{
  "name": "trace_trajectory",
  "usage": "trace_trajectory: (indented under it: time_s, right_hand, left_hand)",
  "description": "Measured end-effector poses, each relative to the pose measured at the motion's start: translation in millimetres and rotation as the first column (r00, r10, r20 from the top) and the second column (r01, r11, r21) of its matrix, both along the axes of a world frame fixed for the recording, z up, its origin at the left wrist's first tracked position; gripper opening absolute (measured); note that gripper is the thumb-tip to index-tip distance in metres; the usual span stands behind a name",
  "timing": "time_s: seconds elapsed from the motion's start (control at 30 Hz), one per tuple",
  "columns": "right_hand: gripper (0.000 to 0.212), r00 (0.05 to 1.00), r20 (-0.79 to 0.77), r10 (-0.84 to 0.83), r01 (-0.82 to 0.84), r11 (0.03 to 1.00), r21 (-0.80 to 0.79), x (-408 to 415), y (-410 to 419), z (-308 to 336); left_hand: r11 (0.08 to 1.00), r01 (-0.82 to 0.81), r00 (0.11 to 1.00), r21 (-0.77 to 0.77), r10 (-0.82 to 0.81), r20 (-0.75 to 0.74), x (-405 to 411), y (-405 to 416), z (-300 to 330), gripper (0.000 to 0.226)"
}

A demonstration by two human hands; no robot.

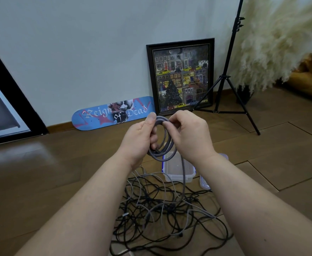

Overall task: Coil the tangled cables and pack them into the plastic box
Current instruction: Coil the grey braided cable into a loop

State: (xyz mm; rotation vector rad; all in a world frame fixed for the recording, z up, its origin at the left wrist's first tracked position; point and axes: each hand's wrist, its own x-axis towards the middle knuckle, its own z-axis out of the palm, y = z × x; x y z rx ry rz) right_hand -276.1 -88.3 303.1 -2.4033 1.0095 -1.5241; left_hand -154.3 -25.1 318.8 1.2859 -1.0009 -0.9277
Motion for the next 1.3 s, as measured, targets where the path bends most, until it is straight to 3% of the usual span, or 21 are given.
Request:
trace_trajectory:
  time_s: [0.17, 0.3, 0.33, 0.4, 0.5, 0.6, 0.8, 1.0, 1.3]
  right_hand:
    - [0.017, 0.989, 0.148, -0.025, -0.008, 0.976, 0.216, 4.7, 4.8, -0.2]
    - [0.008, 0.972, 0.222, 0.071, -0.148, 0.924, 0.352, 0.6, -0.3, 2.9]
    - [0.016, 0.968, 0.217, 0.123, -0.2, 0.904, 0.377, -2.2, -0.8, 5.4]
    - [0.056, 0.959, 0.124, 0.254, -0.283, 0.862, 0.42, -9.8, 0.2, 11.0]
    - [0.113, 0.908, -0.16, 0.387, -0.285, 0.851, 0.44, -15.3, 8.5, 16.5]
    - [0.131, 0.858, -0.32, 0.402, -0.275, 0.885, 0.375, -10.8, 13.6, 13.5]
    - [0.134, 0.852, -0.343, 0.395, -0.256, 0.886, 0.386, -10.5, 13.8, 11.6]
    - [0.114, 0.892, -0.189, 0.411, -0.307, 0.857, 0.415, -8.9, 13.2, 7.0]
    - [0.107, 0.932, 0.057, 0.358, -0.346, 0.831, 0.435, 1.4, 4.9, -4.6]
  left_hand:
    - [0.992, 0.079, 0.995, -0.098, -0.085, -0.055, -4.0, -3.6, 2.3, 0.03]
    - [0.993, 0.084, 0.995, -0.086, -0.088, -0.042, -1.9, -3.4, 0.7, 0.03]
    - [0.995, 0.056, 0.996, -0.078, -0.061, -0.066, 0.3, -3.2, 0.3, 0.031]
    - [0.998, -0.007, 0.99, -0.066, -0.003, -0.143, 8.3, -2.6, 0.5, 0.033]
    - [0.998, -0.021, 0.975, -0.062, 0.007, -0.221, 17.2, -1.5, 1.9, 0.033]
    - [0.998, -0.002, 0.976, -0.057, -0.011, -0.219, 11.5, -1.7, 0.3, 0.032]
    - [0.997, 0.072, 0.968, -0.034, -0.078, -0.239, 8.0, 1.3, 0.8, 0.035]
    - [0.993, 0.117, 0.968, -0.006, -0.115, -0.222, 7.7, 1.6, 1.5, 0.029]
    - [0.974, -0.149, 0.986, -0.171, 0.16, 0.053, -2.2, -5.1, -0.9, 0.02]
